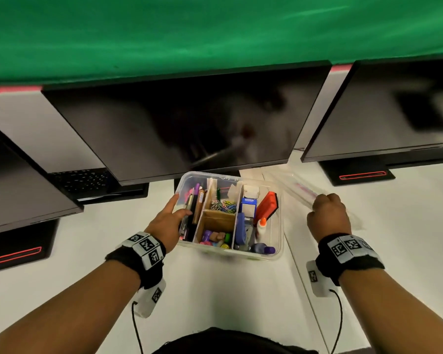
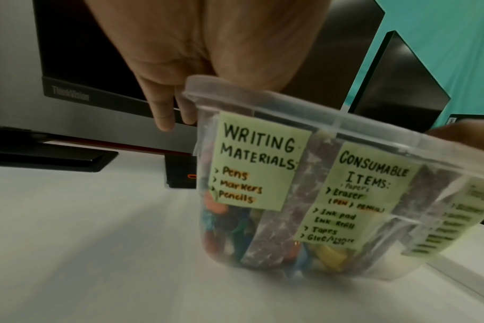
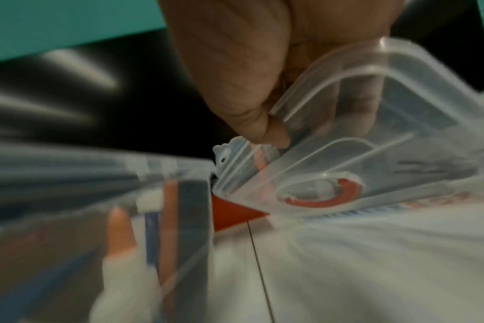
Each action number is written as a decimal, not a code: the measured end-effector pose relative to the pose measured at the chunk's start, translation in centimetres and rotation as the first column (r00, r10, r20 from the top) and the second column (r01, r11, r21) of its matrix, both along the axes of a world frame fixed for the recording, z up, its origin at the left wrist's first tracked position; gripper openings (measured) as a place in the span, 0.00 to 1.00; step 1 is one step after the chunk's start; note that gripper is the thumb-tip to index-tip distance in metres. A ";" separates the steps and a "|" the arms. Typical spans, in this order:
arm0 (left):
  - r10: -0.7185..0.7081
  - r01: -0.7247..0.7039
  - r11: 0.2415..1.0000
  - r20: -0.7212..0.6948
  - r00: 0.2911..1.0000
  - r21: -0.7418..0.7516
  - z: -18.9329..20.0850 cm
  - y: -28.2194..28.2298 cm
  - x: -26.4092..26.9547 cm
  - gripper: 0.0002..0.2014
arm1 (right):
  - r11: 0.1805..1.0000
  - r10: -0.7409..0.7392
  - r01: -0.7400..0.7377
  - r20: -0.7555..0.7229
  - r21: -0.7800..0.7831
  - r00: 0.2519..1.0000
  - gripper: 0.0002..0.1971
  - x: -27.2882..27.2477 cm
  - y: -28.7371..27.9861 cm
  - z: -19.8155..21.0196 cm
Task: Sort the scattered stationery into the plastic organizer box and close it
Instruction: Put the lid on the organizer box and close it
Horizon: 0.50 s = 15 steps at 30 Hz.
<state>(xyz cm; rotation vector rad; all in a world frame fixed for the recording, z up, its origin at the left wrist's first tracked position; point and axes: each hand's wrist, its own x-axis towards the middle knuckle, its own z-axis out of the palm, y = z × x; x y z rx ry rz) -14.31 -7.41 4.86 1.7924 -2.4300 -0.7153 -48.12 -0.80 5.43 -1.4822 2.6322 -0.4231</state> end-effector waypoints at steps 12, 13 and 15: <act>0.059 -0.059 0.998 0.016 0.998 0.014 0.6 0.8 4.2 0.30 | 0.960 0.142 -0.165 -0.112 -0.225 0.983 0.08 7.6 1.0 14.1; 0.065 -0.065 0.998 0.016 0.998 0.013 0.6 0.9 4.8 0.29 | 0.934 0.195 -0.225 -0.132 -0.278 0.972 0.06 8.7 1.3 15.2; 0.083 -0.083 0.996 0.009 0.997 0.013 0.5 1.1 6.1 0.32 | 0.860 0.301 -0.324 -0.121 -0.395 0.946 0.04 10.6 1.7 17.3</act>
